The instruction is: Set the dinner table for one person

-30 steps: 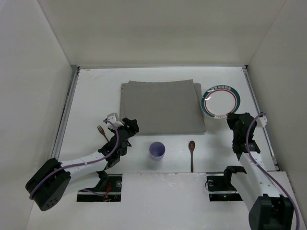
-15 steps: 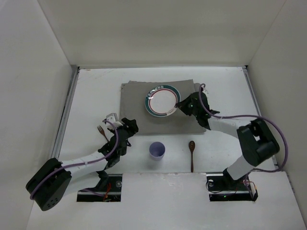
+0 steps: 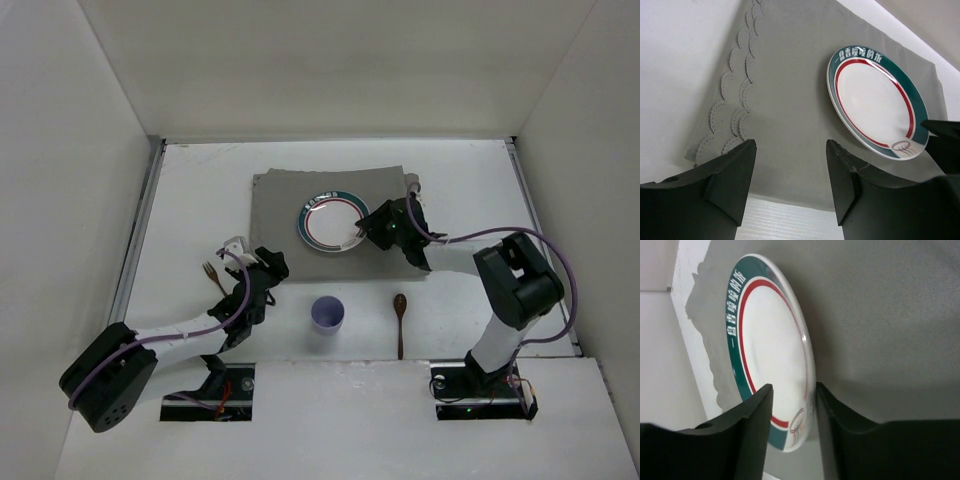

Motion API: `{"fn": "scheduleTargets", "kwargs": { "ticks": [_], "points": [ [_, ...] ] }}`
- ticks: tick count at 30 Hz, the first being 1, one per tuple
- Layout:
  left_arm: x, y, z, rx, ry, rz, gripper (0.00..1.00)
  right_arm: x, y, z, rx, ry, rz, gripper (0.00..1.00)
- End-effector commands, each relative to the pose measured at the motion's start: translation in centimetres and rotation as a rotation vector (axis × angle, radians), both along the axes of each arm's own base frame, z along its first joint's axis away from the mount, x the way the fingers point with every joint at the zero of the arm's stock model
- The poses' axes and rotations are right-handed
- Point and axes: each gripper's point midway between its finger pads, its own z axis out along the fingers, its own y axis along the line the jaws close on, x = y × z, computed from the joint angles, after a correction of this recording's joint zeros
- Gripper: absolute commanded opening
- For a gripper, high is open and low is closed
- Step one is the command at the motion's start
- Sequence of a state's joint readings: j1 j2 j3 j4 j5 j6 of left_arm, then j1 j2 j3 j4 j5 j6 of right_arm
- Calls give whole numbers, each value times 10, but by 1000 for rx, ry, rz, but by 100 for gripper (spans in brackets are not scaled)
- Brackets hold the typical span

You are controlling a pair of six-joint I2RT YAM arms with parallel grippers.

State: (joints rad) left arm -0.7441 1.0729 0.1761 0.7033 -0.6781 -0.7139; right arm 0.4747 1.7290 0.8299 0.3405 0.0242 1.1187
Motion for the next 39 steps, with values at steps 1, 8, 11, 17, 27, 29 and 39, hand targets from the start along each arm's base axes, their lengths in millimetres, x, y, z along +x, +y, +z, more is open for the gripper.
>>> {"fn": "scheduleTargets", "kwargs": {
  "ticks": [1,8,11,17,27,29,39],
  "points": [
    [6,-2,15,-50,-46,14,56,-2,6,13,36,-41,12,54],
    [8,-2,16,-49,-50,17,56,-30,-25,31,-173,-69,58,73],
    [8,-1,17,-46,-52,21,56,-51,-33,38,-249,-82,97,74],
    [9,-3,12,-42,-38,18,56,-105,-3,90,-381,-252,357,32],
    [12,-6,9,-21,-24,15,55,-207,49,107,-580,-264,806,61],
    [11,-5,8,-27,-25,14,55,-209,54,100,-609,-247,831,61],
    [10,-4,12,-32,-34,14,55,-226,65,56,-694,-147,932,54]
  ]
}}
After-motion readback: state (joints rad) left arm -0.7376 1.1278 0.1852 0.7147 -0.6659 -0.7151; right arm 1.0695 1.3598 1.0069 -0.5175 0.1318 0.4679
